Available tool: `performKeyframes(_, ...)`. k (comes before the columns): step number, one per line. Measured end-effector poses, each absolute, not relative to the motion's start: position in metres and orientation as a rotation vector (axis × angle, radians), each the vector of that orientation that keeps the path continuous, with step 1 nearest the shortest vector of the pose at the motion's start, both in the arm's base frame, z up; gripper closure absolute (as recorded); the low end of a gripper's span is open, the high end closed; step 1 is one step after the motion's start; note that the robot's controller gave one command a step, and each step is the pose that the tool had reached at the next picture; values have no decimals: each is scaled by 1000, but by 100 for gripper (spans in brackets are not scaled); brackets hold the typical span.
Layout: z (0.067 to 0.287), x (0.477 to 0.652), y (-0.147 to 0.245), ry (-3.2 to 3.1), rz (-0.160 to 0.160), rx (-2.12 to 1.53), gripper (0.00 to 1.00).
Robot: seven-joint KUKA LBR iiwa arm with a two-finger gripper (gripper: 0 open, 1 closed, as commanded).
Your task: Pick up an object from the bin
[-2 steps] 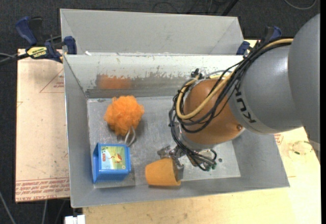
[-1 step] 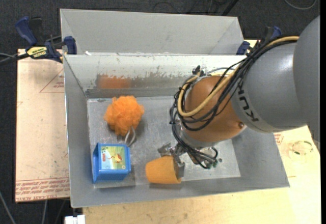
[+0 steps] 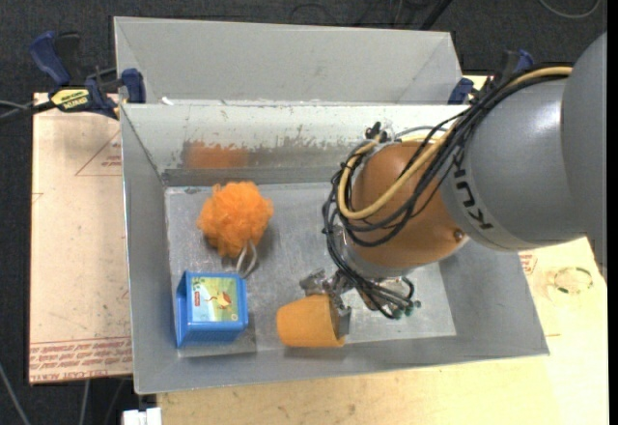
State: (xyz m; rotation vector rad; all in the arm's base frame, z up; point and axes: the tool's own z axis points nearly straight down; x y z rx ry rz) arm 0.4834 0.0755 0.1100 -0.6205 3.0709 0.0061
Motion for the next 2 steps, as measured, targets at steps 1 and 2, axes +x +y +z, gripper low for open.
performKeyframes(1, 118, 482, 76, 3075, 7, -621, 100)
performKeyframes(2, 131, 483, 76, 3073, 7, -619, 100)
